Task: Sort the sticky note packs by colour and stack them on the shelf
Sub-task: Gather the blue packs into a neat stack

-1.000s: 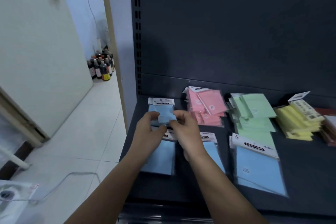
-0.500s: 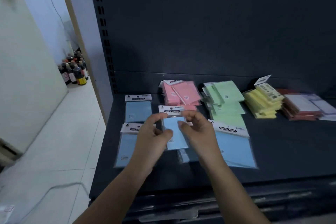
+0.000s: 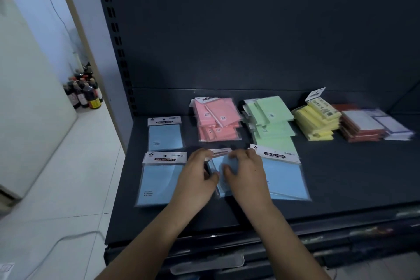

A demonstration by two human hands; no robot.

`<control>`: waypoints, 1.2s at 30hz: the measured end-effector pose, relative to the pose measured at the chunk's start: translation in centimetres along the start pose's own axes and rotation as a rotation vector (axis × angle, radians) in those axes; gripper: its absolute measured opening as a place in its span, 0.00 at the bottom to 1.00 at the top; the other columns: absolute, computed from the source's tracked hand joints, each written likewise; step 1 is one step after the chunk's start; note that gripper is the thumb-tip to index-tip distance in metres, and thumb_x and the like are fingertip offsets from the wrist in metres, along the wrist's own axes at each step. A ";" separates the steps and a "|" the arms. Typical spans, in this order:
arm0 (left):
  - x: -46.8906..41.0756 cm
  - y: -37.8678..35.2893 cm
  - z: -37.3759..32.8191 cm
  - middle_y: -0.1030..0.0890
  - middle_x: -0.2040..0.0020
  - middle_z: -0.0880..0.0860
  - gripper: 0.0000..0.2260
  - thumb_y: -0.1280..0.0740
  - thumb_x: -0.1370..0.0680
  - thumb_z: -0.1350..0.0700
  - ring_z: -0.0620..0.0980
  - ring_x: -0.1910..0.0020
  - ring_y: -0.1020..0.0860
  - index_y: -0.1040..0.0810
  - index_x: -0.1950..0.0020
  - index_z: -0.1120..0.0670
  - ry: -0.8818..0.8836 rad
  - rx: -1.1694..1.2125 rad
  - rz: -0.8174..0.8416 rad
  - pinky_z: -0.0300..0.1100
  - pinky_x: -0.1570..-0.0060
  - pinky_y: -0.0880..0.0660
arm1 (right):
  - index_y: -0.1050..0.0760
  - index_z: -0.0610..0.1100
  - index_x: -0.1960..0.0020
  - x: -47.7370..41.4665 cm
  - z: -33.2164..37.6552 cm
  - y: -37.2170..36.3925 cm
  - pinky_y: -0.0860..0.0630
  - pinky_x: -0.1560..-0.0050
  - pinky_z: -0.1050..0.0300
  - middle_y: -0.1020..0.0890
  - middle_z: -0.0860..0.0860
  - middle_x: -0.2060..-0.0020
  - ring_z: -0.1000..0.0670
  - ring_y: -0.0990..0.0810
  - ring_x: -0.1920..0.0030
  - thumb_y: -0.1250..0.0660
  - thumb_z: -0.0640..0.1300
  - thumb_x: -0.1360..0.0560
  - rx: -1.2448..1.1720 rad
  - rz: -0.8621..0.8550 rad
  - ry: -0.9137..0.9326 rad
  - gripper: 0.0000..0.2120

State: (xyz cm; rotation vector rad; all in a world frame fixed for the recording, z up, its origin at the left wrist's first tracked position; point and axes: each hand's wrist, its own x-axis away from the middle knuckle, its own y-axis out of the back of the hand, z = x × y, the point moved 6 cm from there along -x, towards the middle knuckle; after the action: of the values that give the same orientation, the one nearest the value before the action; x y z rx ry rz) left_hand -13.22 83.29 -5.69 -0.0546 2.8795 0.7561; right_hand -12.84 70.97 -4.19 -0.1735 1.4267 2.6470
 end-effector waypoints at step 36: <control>-0.2 12.2 6.6 0.23 0.64 0.49 0.06 0.31 0.27 0.61 0.44 0.64 0.24 0.23 0.58 0.51 0.392 0.340 -0.364 0.34 0.65 0.29 | 0.25 0.47 0.56 -2.5 7.0 -7.4 0.29 0.56 0.67 0.25 0.53 0.63 0.59 0.26 0.63 0.31 0.35 0.28 -0.940 0.211 -0.235 0.08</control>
State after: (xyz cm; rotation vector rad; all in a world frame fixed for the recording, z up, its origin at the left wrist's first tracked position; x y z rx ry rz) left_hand -13.02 97.14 -5.41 -0.7345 3.1707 0.2006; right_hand -9.40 80.70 -6.07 0.2111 0.0599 3.1427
